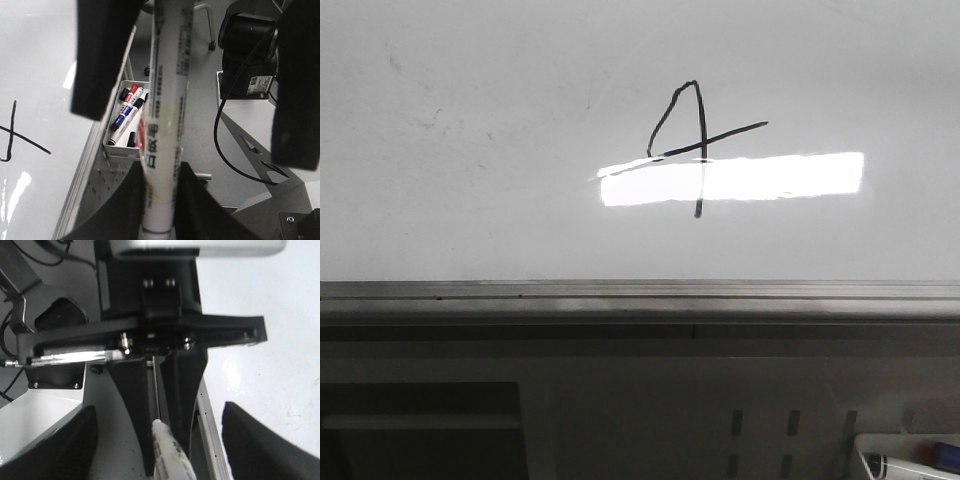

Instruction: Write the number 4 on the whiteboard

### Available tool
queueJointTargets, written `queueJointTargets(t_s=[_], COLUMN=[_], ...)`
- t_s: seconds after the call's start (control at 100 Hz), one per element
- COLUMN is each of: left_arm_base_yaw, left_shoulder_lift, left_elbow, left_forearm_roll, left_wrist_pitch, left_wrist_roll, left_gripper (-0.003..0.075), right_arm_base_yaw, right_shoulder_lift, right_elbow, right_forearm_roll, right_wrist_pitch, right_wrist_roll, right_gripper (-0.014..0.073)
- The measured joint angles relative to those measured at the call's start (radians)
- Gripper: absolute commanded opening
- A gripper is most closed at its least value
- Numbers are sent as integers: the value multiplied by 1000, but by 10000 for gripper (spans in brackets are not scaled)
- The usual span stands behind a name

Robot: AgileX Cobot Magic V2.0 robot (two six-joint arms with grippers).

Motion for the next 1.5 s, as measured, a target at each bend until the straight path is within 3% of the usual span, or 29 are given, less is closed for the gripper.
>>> queueJointTargets(t_s=[0.09,0.16,0.25,0.38,0.6,0.79,1.02,1.5], left_arm_base_yaw=[0,0,0,0,-5,-114,-269,-290], left_shoulder_lift=[0,0,0,0,4,74,204,440], left_elbow=[0,0,4,60,205,238,196,32], left_forearm_roll=[1,1,-3,-126,-536,-766,-838,-850], left_wrist_pitch=[0,-6,-74,-251,-582,-761,-1064,-1126], left_wrist_roll=[-2,-6,-55,-89,4,151,207,111], left_gripper=[-20,-20,-20,-20,-20,-20,-20,-20], right_arm_base_yaw=[0,0,-2,-43,-162,-230,-245,-245], right_shoulder_lift=[-7,-24,-59,-131,-246,-335,-362,-362], right_elbow=[-9,-8,-8,-8,29,123,178,191], right_forearm_roll=[4,4,4,8,8,10,10,10], right_wrist_pitch=[-12,-12,-12,-12,-12,-50,-72,-84], right_wrist_roll=[0,0,2,29,44,86,112,132], right_gripper=[484,417,253,-71,-46,-46,-46,-46])
